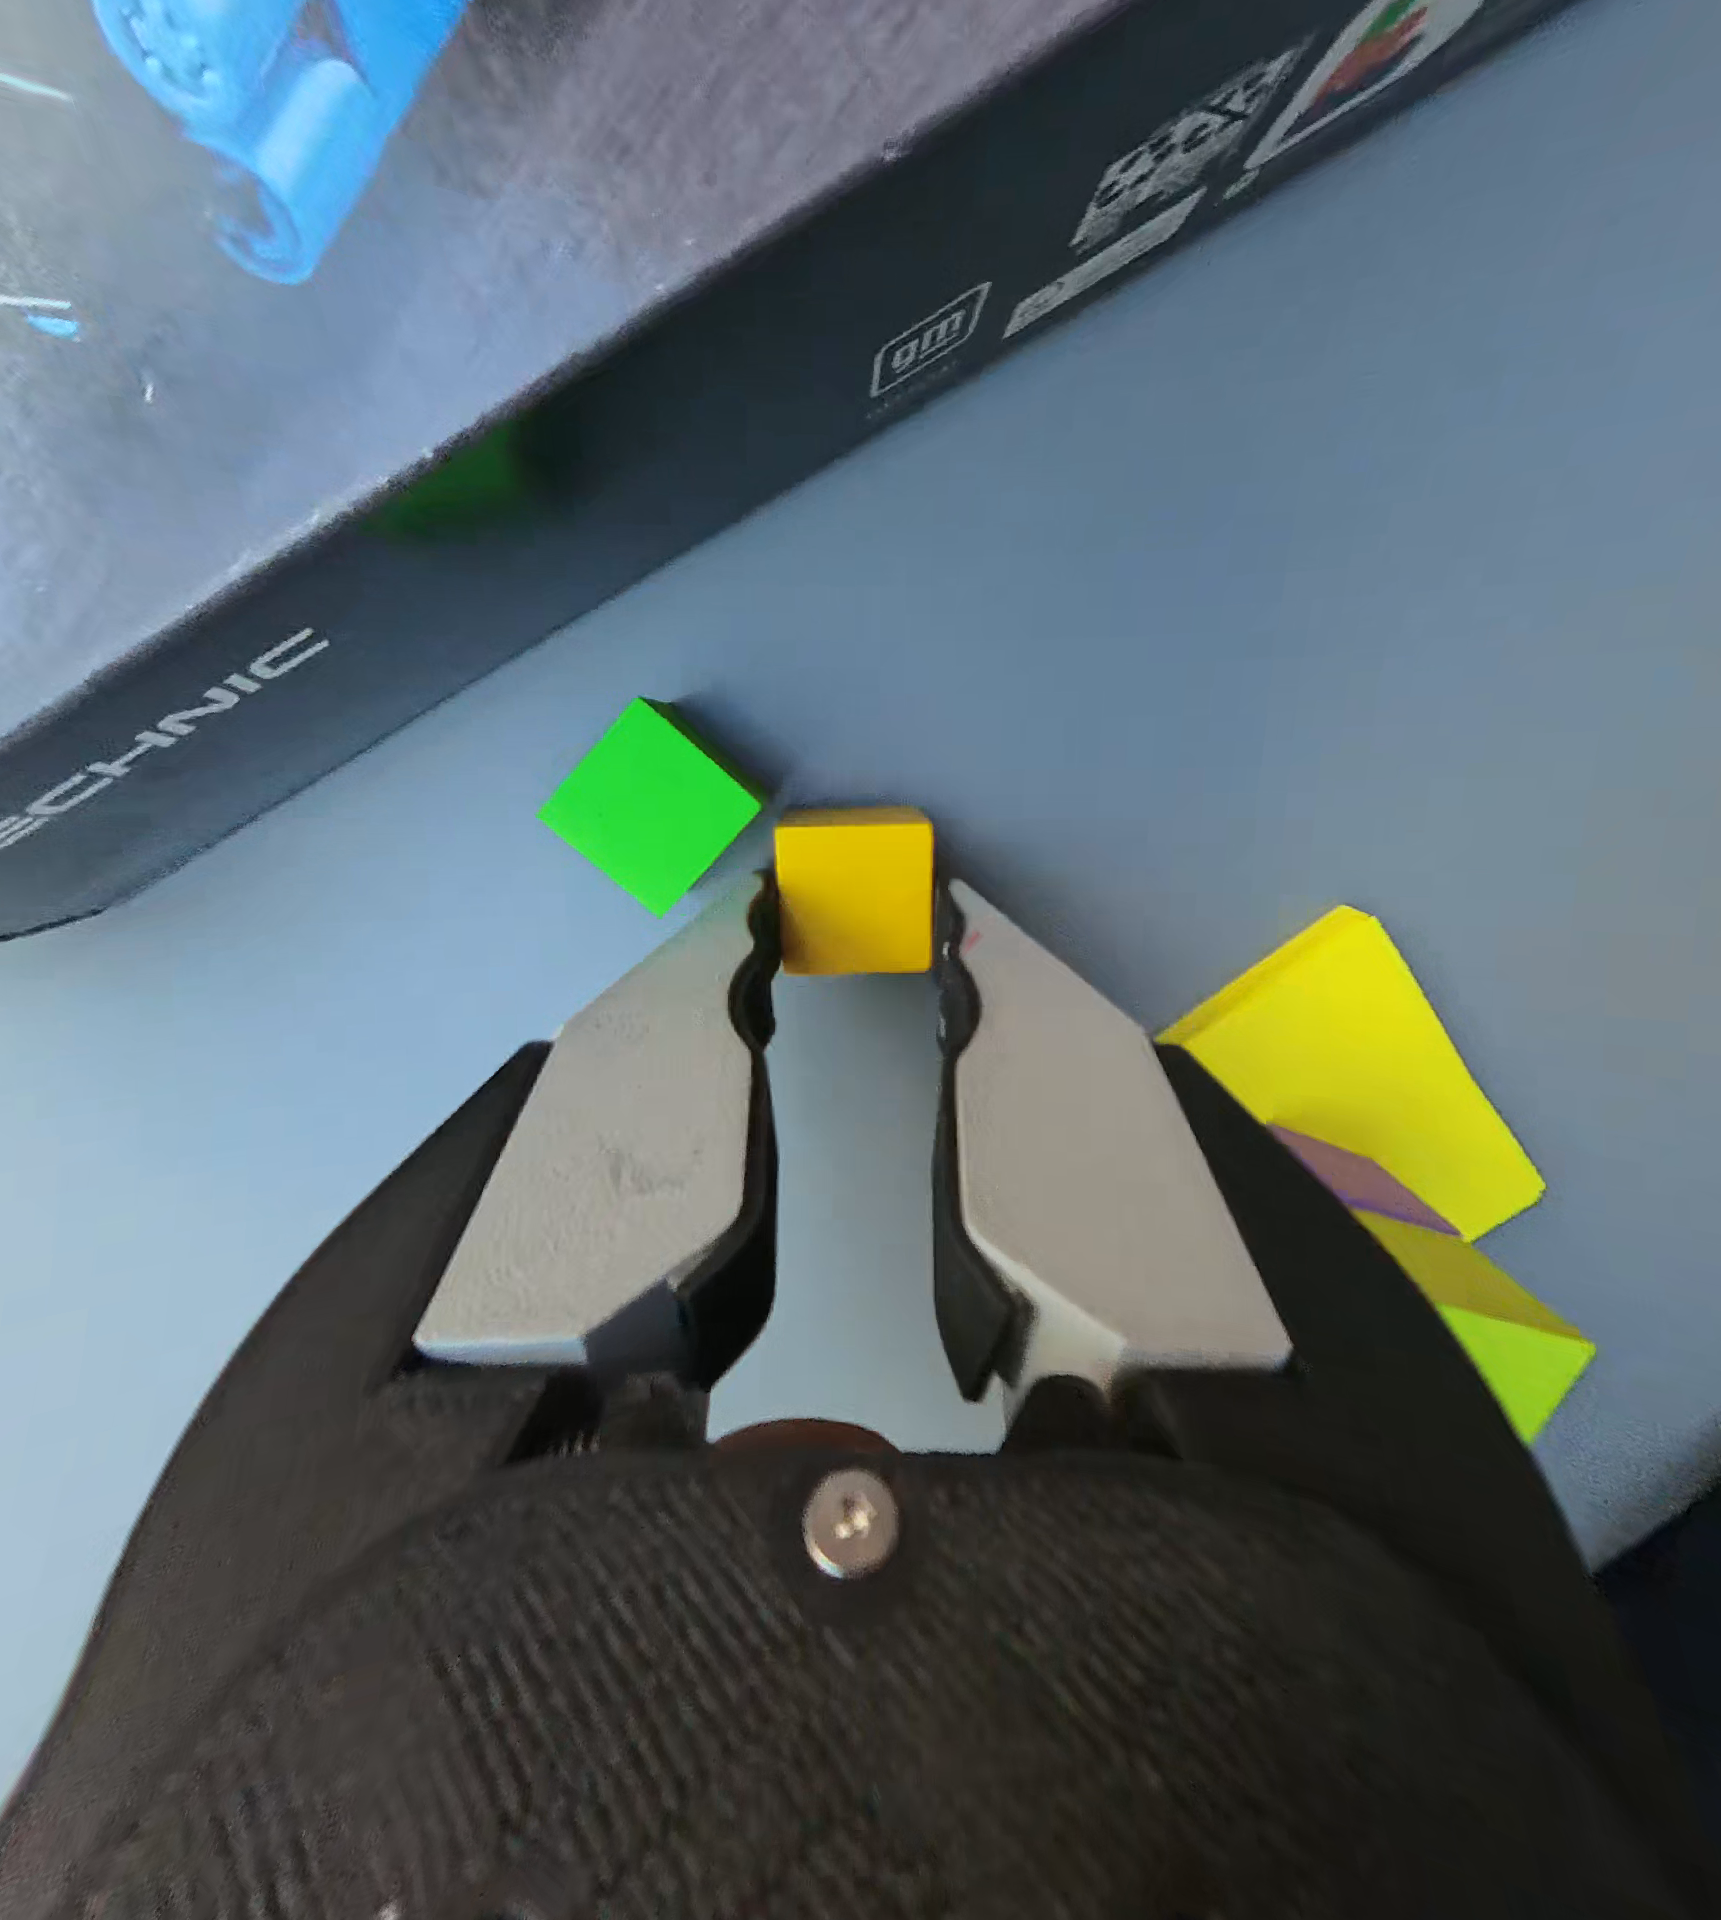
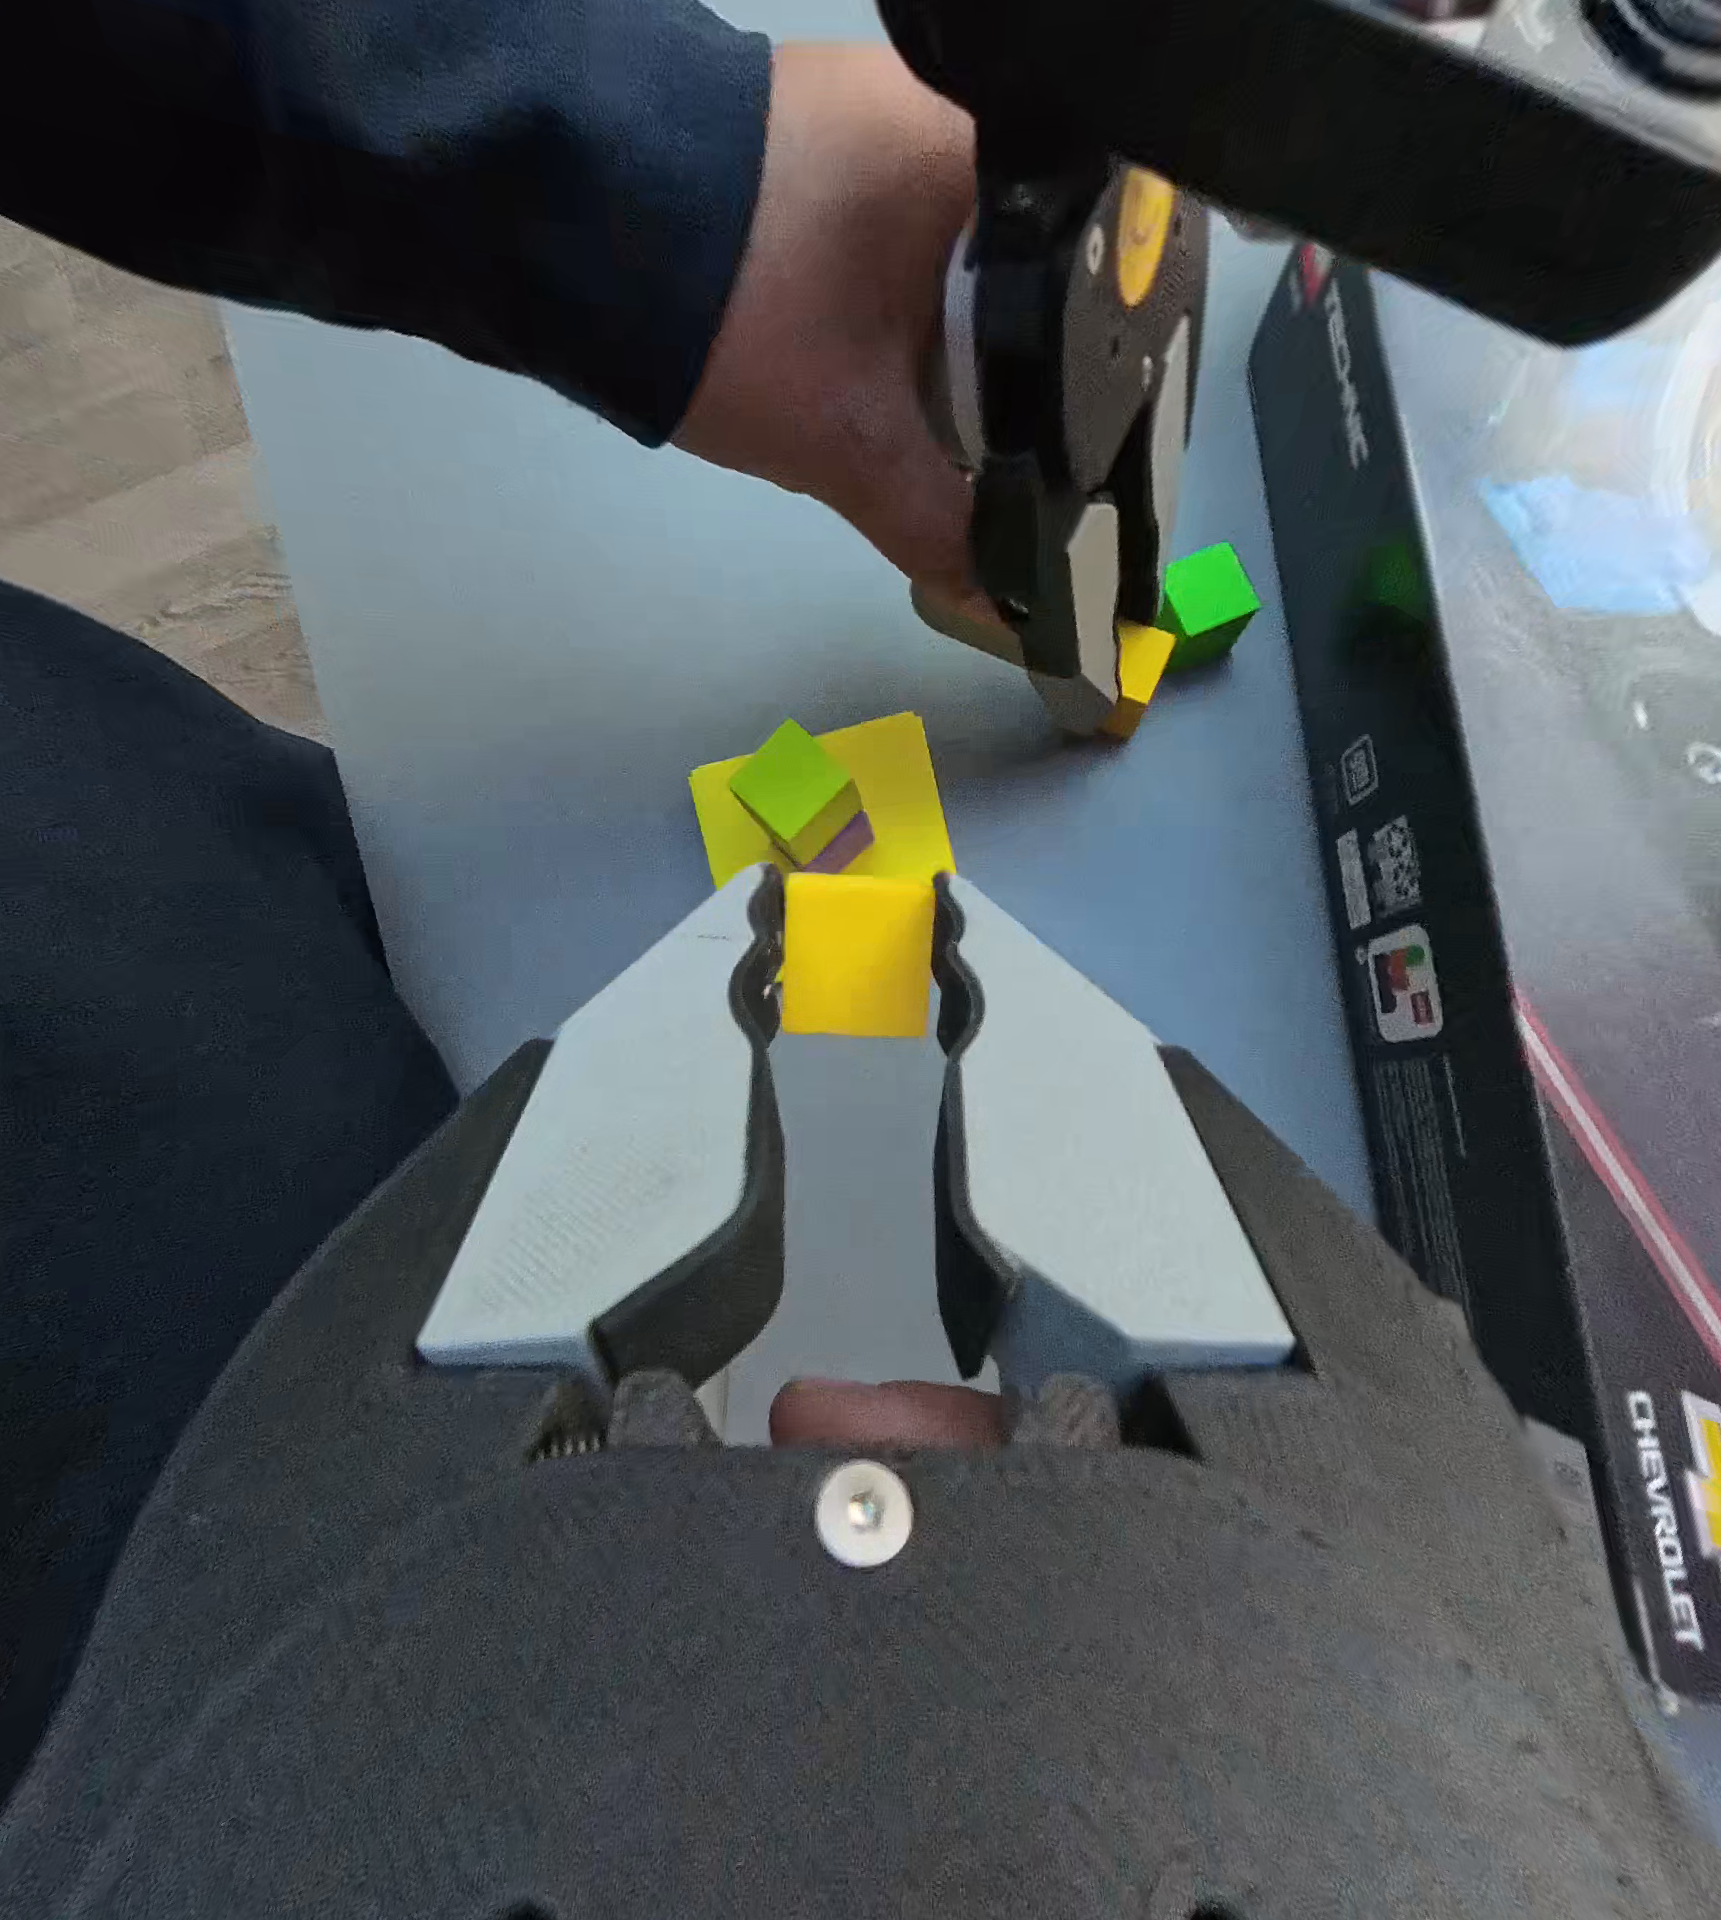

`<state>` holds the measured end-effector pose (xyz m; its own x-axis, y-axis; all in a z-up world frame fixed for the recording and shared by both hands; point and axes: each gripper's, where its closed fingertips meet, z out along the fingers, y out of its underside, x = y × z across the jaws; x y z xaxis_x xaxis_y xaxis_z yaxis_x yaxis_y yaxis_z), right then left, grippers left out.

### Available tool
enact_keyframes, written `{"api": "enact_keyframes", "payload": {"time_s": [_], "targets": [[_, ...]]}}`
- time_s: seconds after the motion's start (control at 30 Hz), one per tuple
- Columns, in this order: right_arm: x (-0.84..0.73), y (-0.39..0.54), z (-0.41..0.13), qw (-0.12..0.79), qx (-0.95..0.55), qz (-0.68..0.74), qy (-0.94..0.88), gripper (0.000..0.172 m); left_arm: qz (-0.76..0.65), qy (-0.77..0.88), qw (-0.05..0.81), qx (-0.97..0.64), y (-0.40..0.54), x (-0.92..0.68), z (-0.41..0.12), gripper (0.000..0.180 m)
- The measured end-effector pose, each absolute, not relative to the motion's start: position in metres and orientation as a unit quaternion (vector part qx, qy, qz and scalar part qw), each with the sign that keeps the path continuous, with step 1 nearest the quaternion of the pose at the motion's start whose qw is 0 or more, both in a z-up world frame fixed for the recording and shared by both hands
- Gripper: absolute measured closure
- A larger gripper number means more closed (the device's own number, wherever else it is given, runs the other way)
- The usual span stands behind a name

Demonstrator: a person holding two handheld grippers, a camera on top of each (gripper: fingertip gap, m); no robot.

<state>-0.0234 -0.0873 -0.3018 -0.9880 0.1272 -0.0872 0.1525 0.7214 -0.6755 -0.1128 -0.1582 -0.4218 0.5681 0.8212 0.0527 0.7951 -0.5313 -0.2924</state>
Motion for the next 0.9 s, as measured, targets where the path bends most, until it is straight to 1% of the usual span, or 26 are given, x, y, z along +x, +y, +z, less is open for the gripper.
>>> {"api": "enact_keyframes", "payload": {"time_s": [0.1,0.23,0.47,0.5,0.53,0.63,0.67,0.73,0.9], "targets": [[-0.012,-0.109,-0.3,0.017,0.006,-0.351,0.936,0.146,0.044,-0.441,0.15,-0.884,-0.168,-0.105,-0.418,0.154],[-0.005,-0.133,-0.321,0.004,-0.055,-0.314,0.948,0.146,0.041,-0.412,0.186,-0.891,-0.185,-0.084,-0.401,0.154],[-0.006,-0.138,-0.361,0.001,-0.078,-0.259,0.963,0.144,0.018,-0.352,0.263,-0.898,-0.197,-0.051,-0.352,0.154],[-0.005,-0.138,-0.362,0.002,-0.076,-0.262,0.962,0.142,0.015,-0.34,0.274,-0.899,-0.194,-0.047,-0.344,0.154],[-0.005,-0.139,-0.362,0.004,-0.07,-0.268,0.961,0.136,0.013,-0.328,0.283,-0.901,-0.19,-0.044,-0.338,0.154],[-0.004,-0.14,-0.36,0.016,-0.041,-0.285,0.957,0.109,0.006,-0.308,0.302,-0.902,-0.176,-0.037,-0.322,0.154],[-0.003,-0.139,-0.357,0.023,-0.031,-0.291,0.956,0.104,0.002,-0.304,0.311,-0.9,-0.172,-0.036,-0.317,0.154],[-0.004,-0.133,-0.349,0.036,0.0,-0.309,0.95,0.099,-0.007,-0.296,0.325,-0.898,-0.163,-0.032,-0.308,0.154],[-0.017,-0.098,-0.327,0.052,0.113,-0.367,0.922,0.103,-0.019,-0.205,0.307,-0.929,-0.136,-0.014,-0.299,0.154]]}}
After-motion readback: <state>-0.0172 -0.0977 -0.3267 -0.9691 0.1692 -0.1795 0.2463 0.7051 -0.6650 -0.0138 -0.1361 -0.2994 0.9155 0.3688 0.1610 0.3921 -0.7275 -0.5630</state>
